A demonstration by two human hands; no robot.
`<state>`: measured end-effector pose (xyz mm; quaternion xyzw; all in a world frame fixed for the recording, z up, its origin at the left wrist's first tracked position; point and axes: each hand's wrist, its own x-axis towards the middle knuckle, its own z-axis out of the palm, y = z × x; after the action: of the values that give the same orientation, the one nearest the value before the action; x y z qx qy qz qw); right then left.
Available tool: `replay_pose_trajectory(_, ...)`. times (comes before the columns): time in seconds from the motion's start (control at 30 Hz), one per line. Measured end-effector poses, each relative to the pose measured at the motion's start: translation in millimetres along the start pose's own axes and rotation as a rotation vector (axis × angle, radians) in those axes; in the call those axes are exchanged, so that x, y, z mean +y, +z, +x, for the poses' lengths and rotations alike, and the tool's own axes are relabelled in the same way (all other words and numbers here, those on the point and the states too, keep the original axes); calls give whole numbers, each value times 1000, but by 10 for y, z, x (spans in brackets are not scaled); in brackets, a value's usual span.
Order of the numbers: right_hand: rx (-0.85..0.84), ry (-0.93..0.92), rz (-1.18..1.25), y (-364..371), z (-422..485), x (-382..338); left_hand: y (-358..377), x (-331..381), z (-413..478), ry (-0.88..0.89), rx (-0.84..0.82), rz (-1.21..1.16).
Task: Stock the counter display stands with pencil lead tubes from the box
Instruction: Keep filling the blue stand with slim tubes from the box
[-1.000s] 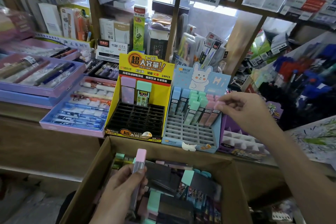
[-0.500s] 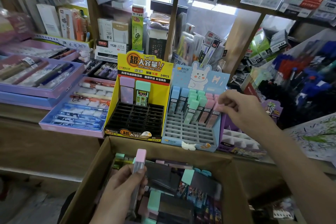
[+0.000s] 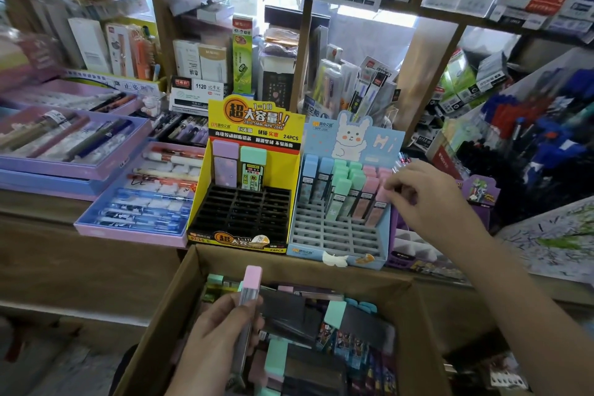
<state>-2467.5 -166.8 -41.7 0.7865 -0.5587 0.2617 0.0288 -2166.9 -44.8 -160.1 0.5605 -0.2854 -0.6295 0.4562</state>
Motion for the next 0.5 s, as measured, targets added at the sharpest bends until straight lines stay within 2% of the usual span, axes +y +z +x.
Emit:
replay_pose_trajectory(0.13, 115, 60, 88, -19, -162, -105, 0, 12, 8, 2, 5, -12)
replay_pose_trajectory(0.23, 116, 179, 324, 41, -394, -274, 28, 52, 9, 47, -5, 12)
replay_pose_trajectory(0.37, -26, 291, 603, 302, -787, -526, 47, 129, 50, 148, -22, 113)
replay_pose_trajectory(0.5, -270, 429, 640, 653, -1085, -560, 67, 193, 135, 211, -16, 201)
